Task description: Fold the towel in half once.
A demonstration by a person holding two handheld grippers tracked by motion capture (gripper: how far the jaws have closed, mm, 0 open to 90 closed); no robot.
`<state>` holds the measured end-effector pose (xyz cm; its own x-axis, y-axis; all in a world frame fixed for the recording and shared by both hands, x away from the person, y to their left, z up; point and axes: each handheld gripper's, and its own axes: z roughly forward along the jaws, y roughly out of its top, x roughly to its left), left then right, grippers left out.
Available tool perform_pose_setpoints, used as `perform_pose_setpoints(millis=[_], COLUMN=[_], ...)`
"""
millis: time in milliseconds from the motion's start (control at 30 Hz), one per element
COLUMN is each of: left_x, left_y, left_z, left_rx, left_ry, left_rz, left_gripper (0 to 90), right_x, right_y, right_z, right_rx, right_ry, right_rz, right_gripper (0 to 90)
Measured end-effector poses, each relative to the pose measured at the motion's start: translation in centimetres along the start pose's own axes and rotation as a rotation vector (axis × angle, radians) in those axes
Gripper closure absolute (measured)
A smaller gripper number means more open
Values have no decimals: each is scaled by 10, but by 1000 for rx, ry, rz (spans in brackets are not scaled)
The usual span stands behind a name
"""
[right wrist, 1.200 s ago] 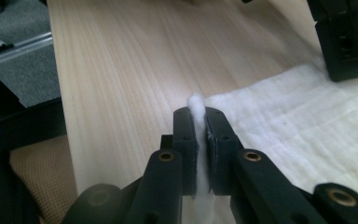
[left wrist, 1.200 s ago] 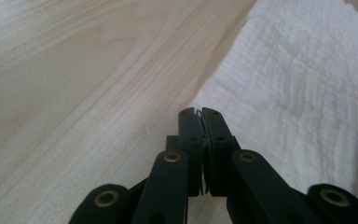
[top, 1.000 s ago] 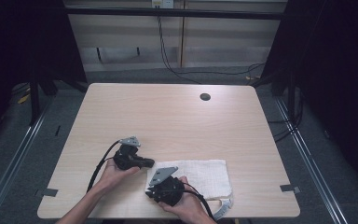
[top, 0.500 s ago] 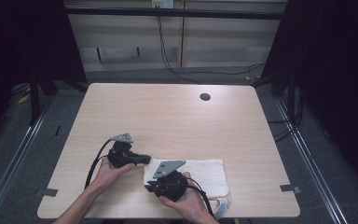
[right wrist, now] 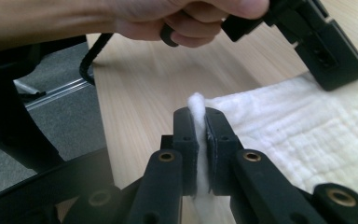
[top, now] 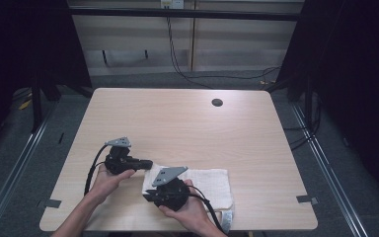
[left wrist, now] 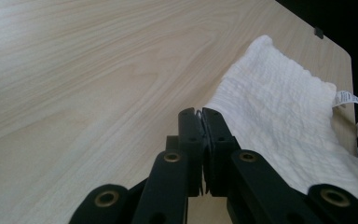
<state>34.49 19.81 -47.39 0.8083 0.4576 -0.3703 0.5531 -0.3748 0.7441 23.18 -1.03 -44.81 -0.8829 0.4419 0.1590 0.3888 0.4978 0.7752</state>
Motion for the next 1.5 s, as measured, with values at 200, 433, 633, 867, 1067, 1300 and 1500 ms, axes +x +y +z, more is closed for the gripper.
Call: perform_pose_setpoints(millis=[200, 433, 633, 867, 1067, 1300, 1500], left_x=[2, 5, 7, 4, -2, -13, -19], left_y=[1, 2, 4, 9, 15, 30, 37], left_z=[-13, -31, -44, -49, -38, -22, -5], left_rx=[-39, -94, -134, -139, -116, -100, -81], left_ry=[19, 46, 77, 91, 82, 68, 46], left_rz=[-7, -27, -19, -6, 14, 48, 64], left_gripper=[878, 879, 879, 880, 879, 879, 879], right_x=[3, 7, 9, 11, 8, 5, -1], right_y=[13, 32, 45, 50, 35, 33, 18], right_z=[7, 8, 9, 9, 4, -17, -35], right_rx=[-11, -50, -81, -129, -123, -142, -161], right_ry=[5, 8, 4, 3, -5, -40, -70], right_rz=[-16, -32, -34, -26, -8, -6, 32], right_gripper=[847, 848, 849, 850, 850, 849, 848])
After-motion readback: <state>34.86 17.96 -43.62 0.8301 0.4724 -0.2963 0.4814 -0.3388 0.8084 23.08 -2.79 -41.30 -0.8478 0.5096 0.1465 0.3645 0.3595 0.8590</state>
